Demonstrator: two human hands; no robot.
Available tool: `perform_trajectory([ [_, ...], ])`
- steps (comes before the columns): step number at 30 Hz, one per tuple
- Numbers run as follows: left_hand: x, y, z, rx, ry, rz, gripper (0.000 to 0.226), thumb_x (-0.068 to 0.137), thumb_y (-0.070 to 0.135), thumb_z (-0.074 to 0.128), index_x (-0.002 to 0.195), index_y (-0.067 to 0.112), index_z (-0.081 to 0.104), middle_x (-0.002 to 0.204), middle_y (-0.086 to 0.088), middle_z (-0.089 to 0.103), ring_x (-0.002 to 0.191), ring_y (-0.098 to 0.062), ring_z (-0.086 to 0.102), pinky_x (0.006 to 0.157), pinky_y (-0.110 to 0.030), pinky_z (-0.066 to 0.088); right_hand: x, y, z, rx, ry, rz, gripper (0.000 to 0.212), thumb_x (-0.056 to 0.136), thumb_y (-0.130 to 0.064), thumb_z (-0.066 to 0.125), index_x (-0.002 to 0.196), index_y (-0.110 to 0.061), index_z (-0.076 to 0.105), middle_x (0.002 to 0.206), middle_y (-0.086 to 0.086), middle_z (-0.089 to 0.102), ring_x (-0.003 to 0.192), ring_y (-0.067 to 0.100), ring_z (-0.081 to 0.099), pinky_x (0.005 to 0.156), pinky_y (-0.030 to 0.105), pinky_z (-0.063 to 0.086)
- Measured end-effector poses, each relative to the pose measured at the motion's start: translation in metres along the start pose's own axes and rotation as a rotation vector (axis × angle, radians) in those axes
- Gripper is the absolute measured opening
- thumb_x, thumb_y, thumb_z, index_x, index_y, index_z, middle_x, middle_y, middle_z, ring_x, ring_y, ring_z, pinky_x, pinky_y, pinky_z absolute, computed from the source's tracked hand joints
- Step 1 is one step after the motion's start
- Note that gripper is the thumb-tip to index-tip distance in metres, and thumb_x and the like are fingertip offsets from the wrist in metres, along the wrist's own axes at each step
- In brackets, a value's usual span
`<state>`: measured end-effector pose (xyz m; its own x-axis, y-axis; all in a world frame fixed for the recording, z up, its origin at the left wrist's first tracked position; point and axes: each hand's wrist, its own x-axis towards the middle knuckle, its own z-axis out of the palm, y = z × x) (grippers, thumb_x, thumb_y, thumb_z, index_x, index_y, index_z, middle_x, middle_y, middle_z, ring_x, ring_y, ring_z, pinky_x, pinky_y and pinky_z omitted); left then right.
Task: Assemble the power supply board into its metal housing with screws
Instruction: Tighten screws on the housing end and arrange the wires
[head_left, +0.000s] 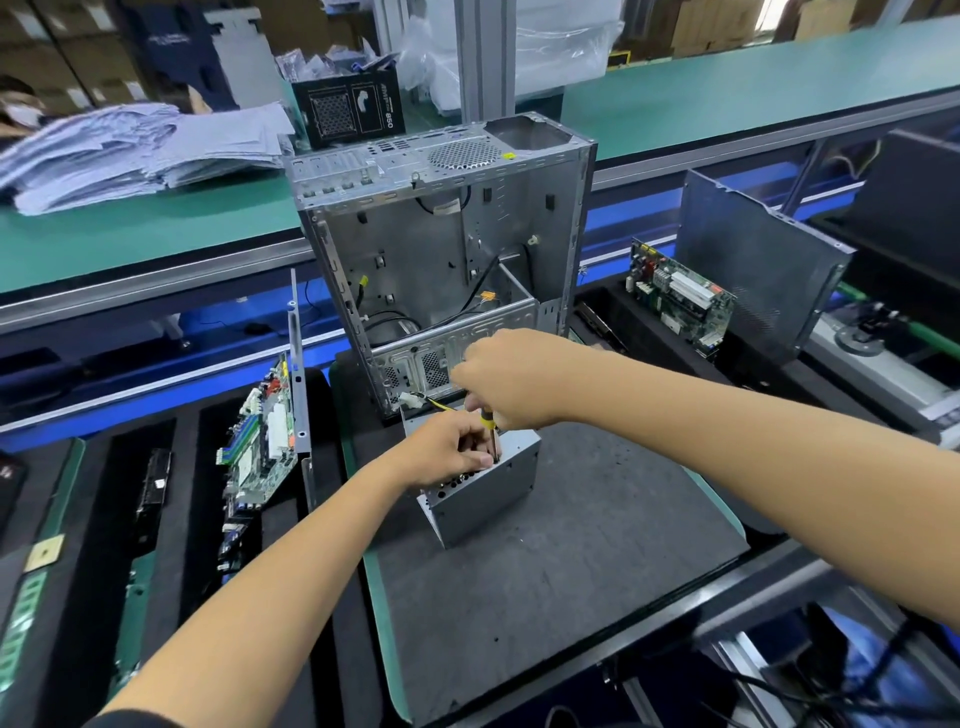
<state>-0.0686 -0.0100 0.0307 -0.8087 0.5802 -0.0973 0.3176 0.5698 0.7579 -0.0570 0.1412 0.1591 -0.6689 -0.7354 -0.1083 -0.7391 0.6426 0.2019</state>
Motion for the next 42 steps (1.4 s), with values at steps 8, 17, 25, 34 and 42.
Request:
perform_trajectory([
  [8,0.001,0.000,-0.001,-0.024,-0.012,-0.024,0.017,0.084,0.003,0.068,0.078,0.018,0.062,0.064,0.014,0.054,0.060,-0.004,0.045,0.061,-0.015,0.040,0.000,-0.002,-0.006,0.055,-0.104,0.167,0.019,0.093,-0.028,0.047,0.087,-0.012,0.039,0.075,0.003,0.044,0.059,0.020,0.044,0.047,0.030,0.028],
  [17,-0.001,0.002,-0.001,-0.003,-0.012,0.005,0.004,0.085,0.002,0.067,0.089,0.001,0.067,0.071,0.003,0.056,0.062,-0.009,0.044,0.059,-0.013,0.036,0.002,0.000,-0.014,-0.020,-0.070,-0.022,0.008,0.089,-0.011,0.054,0.095,-0.008,0.058,0.100,0.007,0.059,0.088,0.022,0.057,0.067,0.033,0.044],
  [25,0.001,0.003,-0.001,-0.015,-0.021,-0.004,0.007,0.085,0.000,0.067,0.086,0.007,0.066,0.061,0.015,0.051,0.053,0.003,0.043,0.056,-0.009,0.034,0.000,-0.004,0.000,0.011,0.060,0.056,0.030,0.083,-0.018,0.053,0.065,-0.016,0.030,0.066,0.001,0.033,0.066,0.026,0.045,0.058,0.031,0.038],
  [34,0.001,0.000,-0.008,-0.053,-0.027,-0.067,0.016,0.083,0.011,0.072,0.095,0.018,0.062,0.091,0.006,0.062,0.081,-0.001,0.058,0.078,-0.015,0.048,0.013,-0.006,0.005,0.627,0.122,0.102,0.041,0.086,-0.038,0.065,0.065,-0.008,0.046,0.057,-0.002,0.039,0.052,0.011,0.034,0.050,0.024,0.029],
  [42,0.005,-0.015,-0.030,0.116,-0.090,-0.375,0.041,0.080,0.047,0.073,0.099,0.013,0.063,0.085,0.008,0.062,0.084,-0.012,0.058,0.069,-0.019,0.041,0.041,0.034,0.018,0.656,-0.007,0.282,0.030,0.097,-0.020,0.044,0.069,-0.016,0.035,0.061,0.003,0.047,0.048,0.015,0.040,0.051,0.028,0.030],
])
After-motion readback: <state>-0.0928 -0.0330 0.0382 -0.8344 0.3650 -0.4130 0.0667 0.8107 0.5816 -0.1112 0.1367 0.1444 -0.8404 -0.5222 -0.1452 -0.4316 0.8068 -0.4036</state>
